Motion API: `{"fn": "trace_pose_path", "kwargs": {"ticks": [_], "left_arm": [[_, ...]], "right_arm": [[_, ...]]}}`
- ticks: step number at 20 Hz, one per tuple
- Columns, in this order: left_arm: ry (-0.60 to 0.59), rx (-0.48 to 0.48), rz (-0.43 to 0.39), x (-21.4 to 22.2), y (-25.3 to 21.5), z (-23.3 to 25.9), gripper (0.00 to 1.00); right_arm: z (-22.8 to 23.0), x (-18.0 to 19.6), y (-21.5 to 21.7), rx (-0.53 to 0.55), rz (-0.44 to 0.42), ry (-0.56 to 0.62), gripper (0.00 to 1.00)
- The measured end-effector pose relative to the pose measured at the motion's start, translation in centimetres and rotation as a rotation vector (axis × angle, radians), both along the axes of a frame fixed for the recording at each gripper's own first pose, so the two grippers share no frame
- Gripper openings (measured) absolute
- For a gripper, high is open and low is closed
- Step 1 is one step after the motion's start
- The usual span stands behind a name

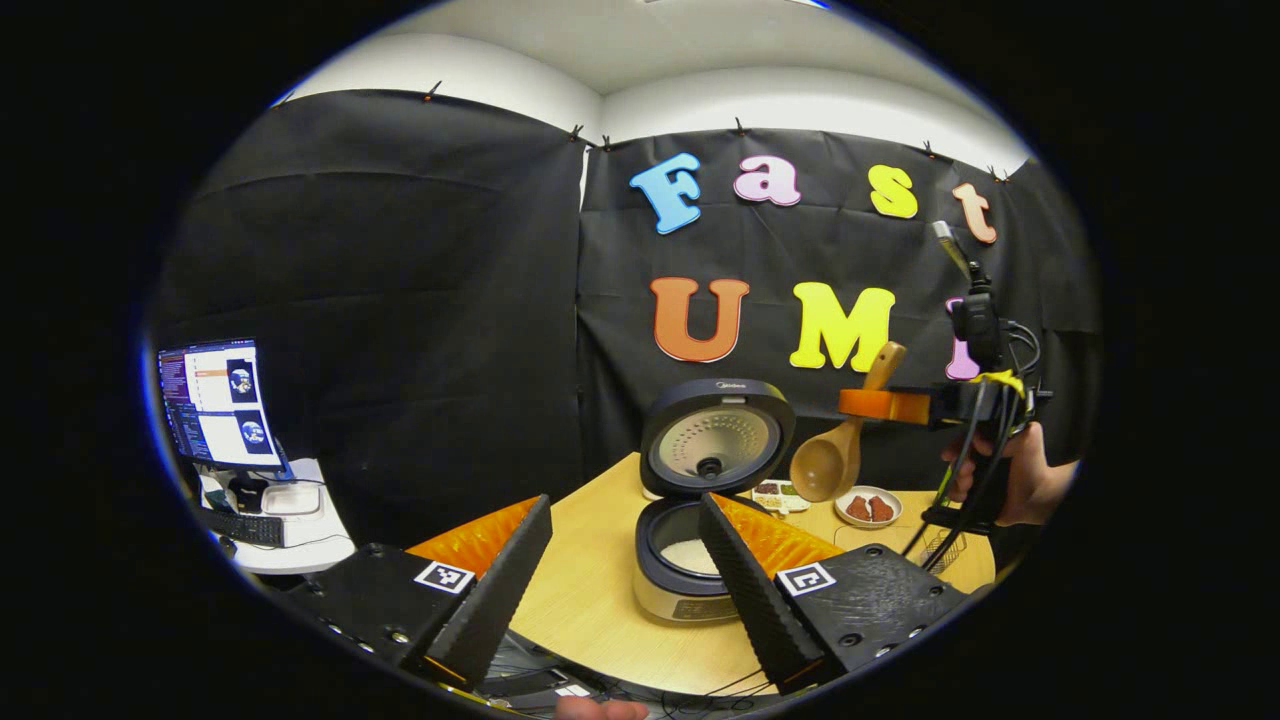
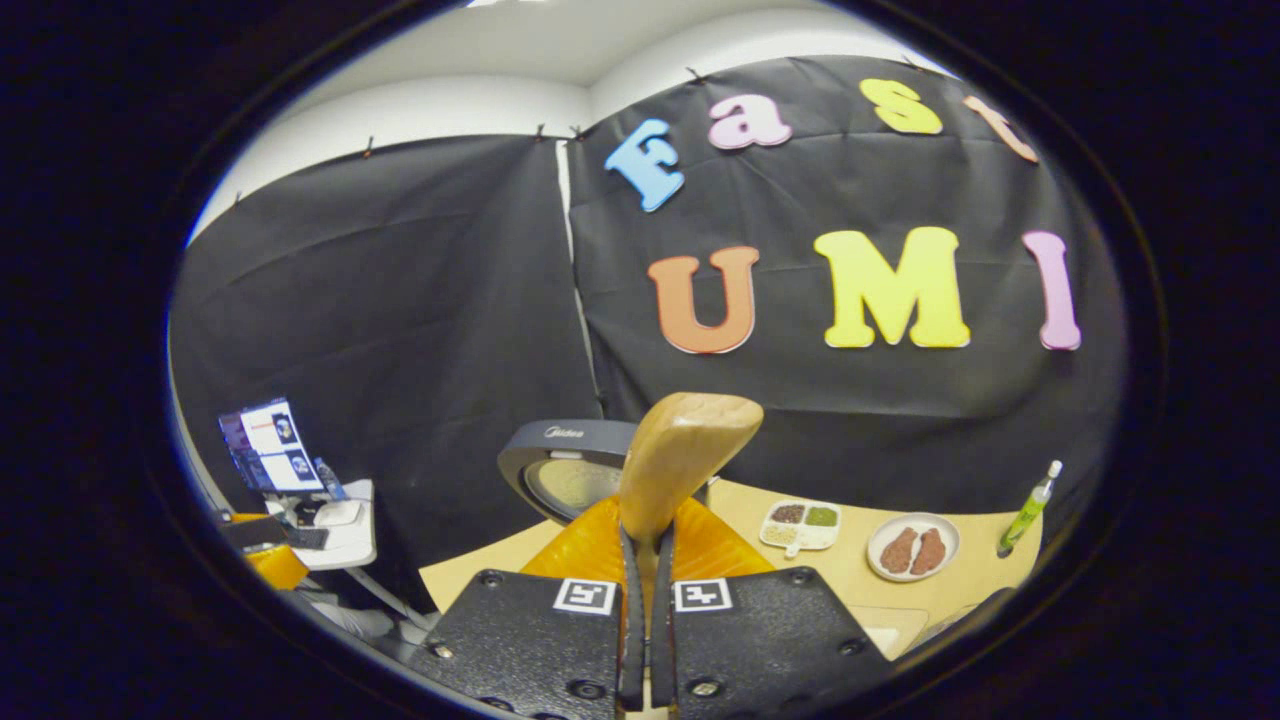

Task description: Close the left gripper, press the button to open the rice cooker; take a wooden spoon from the chopstick holder with the right hand, scoop a spoonful of rice and pour it into the rice cooker, then put the wooden spoon back into the chopstick holder.

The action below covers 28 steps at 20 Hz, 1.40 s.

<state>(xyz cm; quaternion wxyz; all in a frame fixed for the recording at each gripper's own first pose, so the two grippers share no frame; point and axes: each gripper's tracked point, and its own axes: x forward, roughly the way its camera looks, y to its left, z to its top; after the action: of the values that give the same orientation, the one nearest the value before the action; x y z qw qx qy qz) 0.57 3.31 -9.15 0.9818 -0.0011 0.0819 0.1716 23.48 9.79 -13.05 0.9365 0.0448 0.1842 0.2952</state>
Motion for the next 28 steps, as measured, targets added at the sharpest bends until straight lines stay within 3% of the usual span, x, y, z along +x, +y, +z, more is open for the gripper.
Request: {"fn": "trace_pose_path", "kwargs": {"ticks": [4,7,14,21,28], "left_arm": [[-0.010,-0.023,-0.060,2.4,-2.7,-0.2,0.95],[-0.020,-0.009,-0.114,3.8,-5.1,-0.3,0.95],[-0.009,-0.005,-0.189,7.3,-9.6,-0.6,0.95],[0.033,0.009,-0.154,8.2,-10.7,-0.6,0.95],[0.068,0.026,-0.117,8.1,-10.8,-0.8,0.95]], "right_arm": [[1.8,0.9,-9.0,0.059,-0.150,0.022,0.08],[1.5,2.2,-17.6,0.038,-0.299,0.014,0.08],[-4.2,3.6,-32.6,-0.060,-0.552,0.068,0.08],[-14.9,6.1,-39.8,-0.104,-0.683,0.222,0.08],[-21.2,7.5,-40.9,-0.108,-0.697,0.282,0.10]]}}
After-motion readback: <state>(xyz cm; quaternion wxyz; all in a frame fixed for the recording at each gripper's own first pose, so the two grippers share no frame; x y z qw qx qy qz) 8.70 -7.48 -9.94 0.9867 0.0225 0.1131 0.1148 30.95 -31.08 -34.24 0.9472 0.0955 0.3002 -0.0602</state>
